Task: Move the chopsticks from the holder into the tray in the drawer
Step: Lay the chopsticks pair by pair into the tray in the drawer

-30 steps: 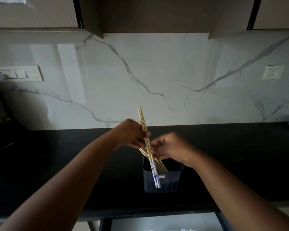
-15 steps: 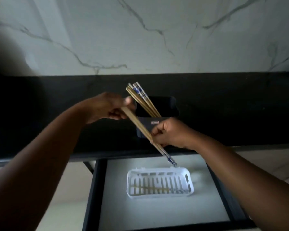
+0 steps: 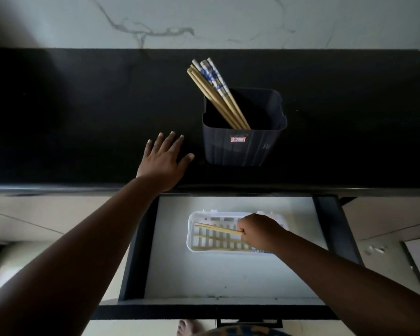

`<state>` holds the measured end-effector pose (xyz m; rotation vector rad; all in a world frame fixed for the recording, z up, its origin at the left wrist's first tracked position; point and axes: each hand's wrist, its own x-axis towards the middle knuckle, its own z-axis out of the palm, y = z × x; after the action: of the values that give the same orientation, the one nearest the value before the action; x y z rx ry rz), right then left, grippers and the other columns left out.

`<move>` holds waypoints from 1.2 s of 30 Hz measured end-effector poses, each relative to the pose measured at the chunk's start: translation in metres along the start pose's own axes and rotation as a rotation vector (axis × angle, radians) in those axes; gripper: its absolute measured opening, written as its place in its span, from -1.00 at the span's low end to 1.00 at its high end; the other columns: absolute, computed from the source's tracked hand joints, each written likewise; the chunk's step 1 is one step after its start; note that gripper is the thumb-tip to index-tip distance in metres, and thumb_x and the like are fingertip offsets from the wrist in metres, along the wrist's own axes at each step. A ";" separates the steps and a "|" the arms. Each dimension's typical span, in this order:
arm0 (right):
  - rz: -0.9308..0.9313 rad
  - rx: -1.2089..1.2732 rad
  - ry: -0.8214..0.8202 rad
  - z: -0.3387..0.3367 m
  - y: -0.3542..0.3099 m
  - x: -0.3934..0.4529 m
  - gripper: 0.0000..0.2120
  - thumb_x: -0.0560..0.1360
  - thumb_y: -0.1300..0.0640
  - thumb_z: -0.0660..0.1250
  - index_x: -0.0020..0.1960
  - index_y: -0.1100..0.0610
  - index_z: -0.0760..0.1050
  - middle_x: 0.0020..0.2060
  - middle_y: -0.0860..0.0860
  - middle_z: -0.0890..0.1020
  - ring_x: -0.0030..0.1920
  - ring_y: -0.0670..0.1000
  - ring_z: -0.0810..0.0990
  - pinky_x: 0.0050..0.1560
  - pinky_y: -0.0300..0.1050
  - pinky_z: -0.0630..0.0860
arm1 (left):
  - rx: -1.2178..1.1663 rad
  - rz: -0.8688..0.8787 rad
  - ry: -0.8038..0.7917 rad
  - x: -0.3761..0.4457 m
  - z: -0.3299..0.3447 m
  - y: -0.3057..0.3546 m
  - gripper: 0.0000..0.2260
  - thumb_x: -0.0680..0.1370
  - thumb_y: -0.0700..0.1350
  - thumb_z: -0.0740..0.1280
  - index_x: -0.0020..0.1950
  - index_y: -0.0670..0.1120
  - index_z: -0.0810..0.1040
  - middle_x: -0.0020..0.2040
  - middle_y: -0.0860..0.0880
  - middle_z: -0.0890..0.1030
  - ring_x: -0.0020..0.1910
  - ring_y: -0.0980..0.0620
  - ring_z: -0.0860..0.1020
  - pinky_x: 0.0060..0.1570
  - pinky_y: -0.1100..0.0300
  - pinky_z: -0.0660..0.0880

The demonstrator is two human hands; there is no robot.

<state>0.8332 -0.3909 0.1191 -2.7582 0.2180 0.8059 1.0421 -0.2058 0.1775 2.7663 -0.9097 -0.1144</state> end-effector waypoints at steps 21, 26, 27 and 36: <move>0.029 0.119 -0.104 0.012 0.005 0.006 -0.71 0.52 0.14 0.27 0.24 0.00 0.48 0.03 0.03 0.62 -0.23 0.01 0.58 -0.42 -0.25 0.40 | 0.028 0.008 0.002 0.001 0.001 -0.002 -0.35 0.55 0.38 -0.11 0.57 0.11 -0.02 0.60 0.01 -0.04 0.56 0.00 -0.16 0.47 0.03 -0.23; -0.056 0.184 -0.262 -0.056 -0.017 -0.018 -0.64 0.45 0.04 0.42 0.23 0.02 0.50 0.07 -0.02 0.60 0.03 0.00 0.59 0.04 -0.10 0.54 | 0.060 0.028 -0.027 -0.001 0.002 -0.004 -0.29 0.50 0.42 -0.21 0.57 0.10 -0.10 0.59 0.02 -0.13 0.54 0.02 -0.23 0.46 0.04 -0.28; -0.106 0.200 -0.274 -0.079 -0.025 -0.025 -0.68 0.45 0.03 0.44 0.19 0.00 0.53 -0.04 -0.07 0.61 -0.08 -0.07 0.58 -0.09 -0.17 0.54 | 0.068 0.030 -0.037 -0.001 0.002 -0.004 -0.27 0.48 0.43 -0.23 0.57 0.09 -0.12 0.59 0.02 -0.15 0.53 0.03 -0.25 0.45 0.05 -0.30; -0.250 0.797 0.553 -0.242 -0.073 -0.057 -0.88 0.47 0.20 0.42 -0.21 0.02 0.62 -0.37 -0.07 0.67 -0.29 -0.10 0.67 -0.07 0.02 0.66 | 0.087 0.007 -0.057 0.000 0.000 0.000 -0.25 0.48 0.42 -0.23 0.57 0.05 -0.14 0.59 0.00 -0.16 0.54 -0.01 -0.25 0.46 0.03 -0.29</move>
<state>0.9237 -0.3867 0.3618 -2.1021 0.2242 -0.1276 1.0424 -0.2060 0.1777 2.8529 -0.9609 -0.1564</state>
